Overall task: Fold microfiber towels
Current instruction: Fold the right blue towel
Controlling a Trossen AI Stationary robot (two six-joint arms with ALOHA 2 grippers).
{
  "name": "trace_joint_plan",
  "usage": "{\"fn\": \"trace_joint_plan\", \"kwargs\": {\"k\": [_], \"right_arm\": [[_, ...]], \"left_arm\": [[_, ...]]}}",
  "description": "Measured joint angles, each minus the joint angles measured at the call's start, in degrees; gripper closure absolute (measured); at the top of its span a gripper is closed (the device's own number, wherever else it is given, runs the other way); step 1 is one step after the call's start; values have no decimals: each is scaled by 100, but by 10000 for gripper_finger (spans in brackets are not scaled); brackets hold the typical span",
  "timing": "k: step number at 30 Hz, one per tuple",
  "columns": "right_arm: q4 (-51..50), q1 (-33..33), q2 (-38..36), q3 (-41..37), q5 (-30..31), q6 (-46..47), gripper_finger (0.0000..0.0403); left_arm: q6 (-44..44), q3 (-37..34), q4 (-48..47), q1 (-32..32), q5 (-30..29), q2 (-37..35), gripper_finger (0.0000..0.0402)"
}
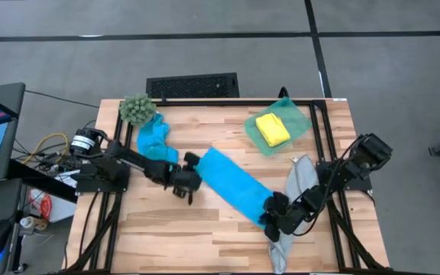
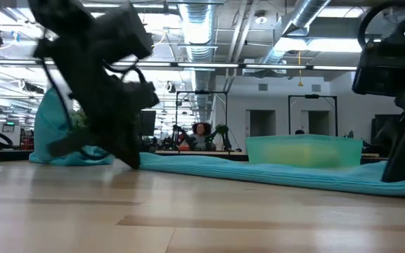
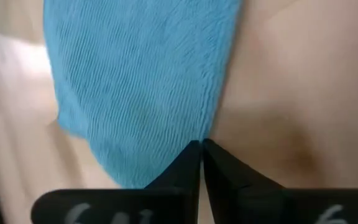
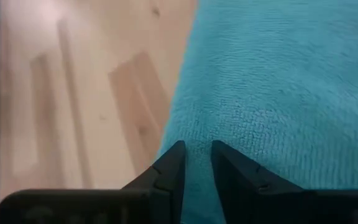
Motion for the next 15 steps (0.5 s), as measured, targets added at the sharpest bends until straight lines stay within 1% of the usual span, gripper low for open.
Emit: {"fn": "trace_joint_plan", "kwargs": {"k": [3,5,8,11,13,15], "right_arm": [[649,-109,292,60,-28,-250,296],[710,-277,455,273,-94,-679,296],[515,-668,572,751,-198,-1797,296],[480,-1066,481,1330,-365,-3008,296],[-64,-1252,337,1635,-488,-3515,296],[-842,-1346,145,1855,-493,-3720,296]], "left_arm": [[534,-22,387,553,-107,37,393],[873,-25,662,870,-262,39,393],[1137,171,937,1222,-685,37,393],[1168,484,775,1437,-1071,-8,393],[940,692,528,1471,-951,-174,393],[506,847,394,1417,-307,-451,393]]}}
